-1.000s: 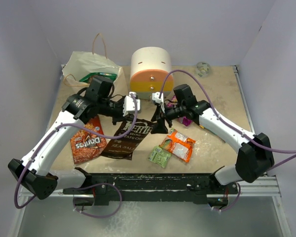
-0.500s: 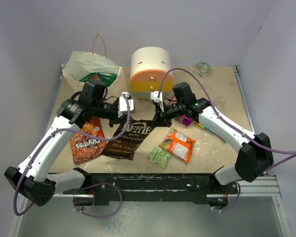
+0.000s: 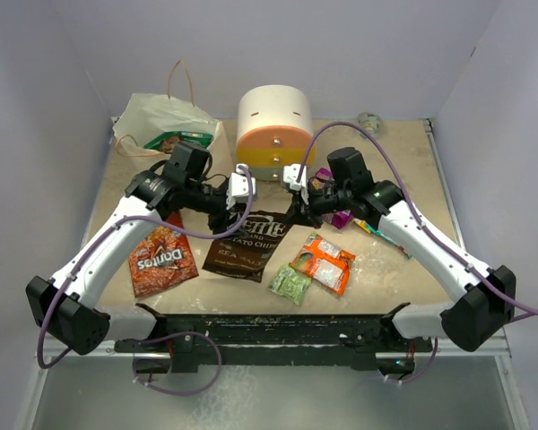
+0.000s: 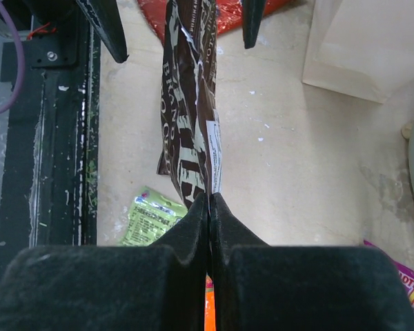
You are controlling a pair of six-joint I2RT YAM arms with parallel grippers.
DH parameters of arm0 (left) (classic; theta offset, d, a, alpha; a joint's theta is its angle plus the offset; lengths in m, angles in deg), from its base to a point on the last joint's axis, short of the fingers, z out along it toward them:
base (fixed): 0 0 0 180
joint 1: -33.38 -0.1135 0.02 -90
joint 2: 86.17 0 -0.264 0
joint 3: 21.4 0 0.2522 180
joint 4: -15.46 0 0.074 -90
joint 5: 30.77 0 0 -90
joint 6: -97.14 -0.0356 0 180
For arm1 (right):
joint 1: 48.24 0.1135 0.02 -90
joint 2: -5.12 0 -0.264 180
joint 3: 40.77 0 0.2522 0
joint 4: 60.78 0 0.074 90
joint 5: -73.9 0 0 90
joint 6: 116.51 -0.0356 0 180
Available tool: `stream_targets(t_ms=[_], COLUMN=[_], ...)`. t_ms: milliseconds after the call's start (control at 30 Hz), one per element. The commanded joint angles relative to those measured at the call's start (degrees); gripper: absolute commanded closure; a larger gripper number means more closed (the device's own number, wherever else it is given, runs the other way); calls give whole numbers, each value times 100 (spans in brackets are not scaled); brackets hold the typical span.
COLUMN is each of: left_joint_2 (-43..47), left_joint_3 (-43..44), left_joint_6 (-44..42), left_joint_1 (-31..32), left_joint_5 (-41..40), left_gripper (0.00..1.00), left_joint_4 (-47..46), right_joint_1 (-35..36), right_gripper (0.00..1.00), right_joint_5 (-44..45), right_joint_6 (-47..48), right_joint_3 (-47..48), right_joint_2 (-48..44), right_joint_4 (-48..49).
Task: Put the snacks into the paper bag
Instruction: Place the snack in the paper bag.
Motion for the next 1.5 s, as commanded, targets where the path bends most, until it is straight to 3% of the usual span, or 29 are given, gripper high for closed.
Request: stream_targets(t_ms=[0,100,267,367,433,500,567,633,833,967,1133,1333,1467], left_joint_2=[-70,-100,-40,47,117,173,242,315,574,451,147,-211,-313], left_joint_3=[122,95,37,53,147,302,517,744,1543,2417,3656,5087,5691], left_joint_6=[126,128,117,33,-92,-226,-369,-522,-627,-529,226,588,-2], left_joint_1=[32,32,32,32,32,32,28,31,16,-98,-534,-652,-654], left_joint_5=[323,417,451,423,368,320,282,211,-156,-15,114,-772,-1150], left_gripper=[29,44,83,100,100,100,100,100,100,100,100,100,100], left_joint_4=[-129,-109,-89,-59,56,230,426,640,1046,1374,1326,1246,1252], right_joint_1=[-17,-17,-17,-30,-85,-177,-325,-508,-1338,-1852,-2345,-2600,-2718], right_gripper=[100,100,100,96,83,61,33,22,18,19,19,19,19], right_joint_5=[89,109,96,91,48,-93,-103,-102,-329,14,212,337,280], right_joint_6=[138,145,169,207,233,270,334,324,45,-15,-37,-9,-26], right_joint_3=[35,-29,-107,-132,-107,-103,-162,-265,-809,-1330,-1813,-2005,-2080], right_joint_2=[-229,-277,-322,-356,-388,-451,-553,-668,-1267,-1725,-2086,-2175,-2198], right_joint_4=[126,159,233,194,85,-85,-38,90,415,629,678,611,679])
